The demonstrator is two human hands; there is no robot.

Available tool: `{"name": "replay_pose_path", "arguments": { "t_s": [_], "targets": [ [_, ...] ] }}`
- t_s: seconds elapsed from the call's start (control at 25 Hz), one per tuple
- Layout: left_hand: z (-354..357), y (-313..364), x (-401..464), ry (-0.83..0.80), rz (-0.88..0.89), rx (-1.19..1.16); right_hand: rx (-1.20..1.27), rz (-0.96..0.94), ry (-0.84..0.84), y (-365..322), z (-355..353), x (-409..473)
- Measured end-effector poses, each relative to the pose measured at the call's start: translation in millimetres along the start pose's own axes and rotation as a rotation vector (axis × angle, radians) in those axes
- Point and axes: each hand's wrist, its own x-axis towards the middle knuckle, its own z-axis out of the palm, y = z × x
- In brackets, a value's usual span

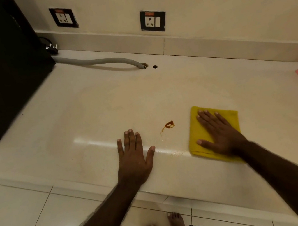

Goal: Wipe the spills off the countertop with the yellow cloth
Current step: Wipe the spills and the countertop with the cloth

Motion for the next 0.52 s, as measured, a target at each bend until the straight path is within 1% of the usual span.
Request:
{"name": "replay_pose_path", "arguments": {
  "t_s": [0.12, 0.24, 0.4, 0.52],
  "targets": [
    [1.2, -0.1, -0.5, 0.0, -0.007, 0.002, 0.0, -0.032, 0.068, -9.7, 11.2, -41.2],
    [1.1, -0.3, -0.2, -0.002, -0.013, -0.005, 0.028, 0.039, 0.101, -51.4, 23.4, -73.7],
    [0.9, 0.5, -1.1, -0.001, -0.012, 0.021, 0.089, 0.159, 0.092, -118.0, 30.1, -74.7],
    [-1.1, 3.7, -1.7, -0.004, -0.015, 0.029, 0.122, 0.218, 0.102, -130.0, 30.3, -72.7]
  ]
}}
